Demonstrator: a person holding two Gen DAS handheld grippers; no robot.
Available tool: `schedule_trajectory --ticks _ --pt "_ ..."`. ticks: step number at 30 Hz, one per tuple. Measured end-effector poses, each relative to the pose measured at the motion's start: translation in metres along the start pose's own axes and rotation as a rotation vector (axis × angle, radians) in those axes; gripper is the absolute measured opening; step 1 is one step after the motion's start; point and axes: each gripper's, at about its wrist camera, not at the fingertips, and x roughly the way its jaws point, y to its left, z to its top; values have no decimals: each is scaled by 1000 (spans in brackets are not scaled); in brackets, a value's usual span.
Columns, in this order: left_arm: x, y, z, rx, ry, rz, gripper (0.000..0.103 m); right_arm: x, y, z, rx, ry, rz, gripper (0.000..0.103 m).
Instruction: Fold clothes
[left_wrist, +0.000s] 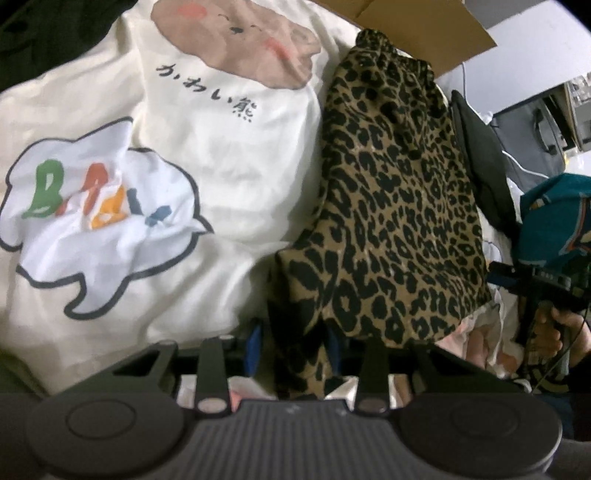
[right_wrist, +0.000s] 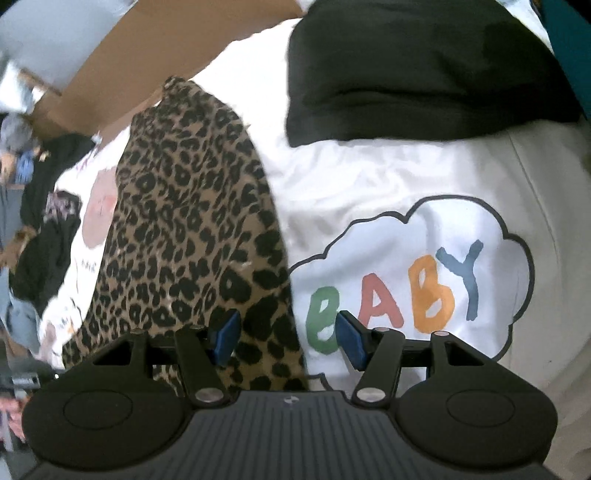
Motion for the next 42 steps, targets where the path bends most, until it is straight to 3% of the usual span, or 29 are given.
schedule_trajectory --ticks 4,9,10,11,13,14,17,20,27,28,32,39,42 --pt "3 2 0 -6 11 2 37 15 3 0 -28 45 1 58" --pt "11 1 2 -15 35 28 37 24 -4 -2 -10 17 33 57" --pt "12 2 2 -21 37 31 37 24 -4 -2 -24 9 34 42" --pt "12 2 2 -26 38 33 37 24 -3 -2 -37 8 17 18" --pt "13 1 1 -23 36 34 29 21 2 -1 -54 14 20 5" --pt "12 0 0 -21 32 28 20 19 4 -1 -61 18 26 2" --pt "7 -1 -2 -20 12 11 10 2 16 1 -88 -28 79 2" --pt "2 0 -4 -27 -7 -2 10 -10 26 3 -104 -61 108 2" --pt "5 -1 -3 -25 3 1 11 3 15 1 -62 -16 71 5" --pt "6 -2 -3 -22 5 3 11 5 12 1 -54 -10 67 9" --pt "6 -1 -3 -24 7 4 12 14 -2 -2 -29 1 79 44" --pt "7 -1 -4 -26 4 25 21 30 -24 0 96 -18 134 46" --pt "9 2 -2 -54 4 34 24 33 -17 1 52 18 160 46"
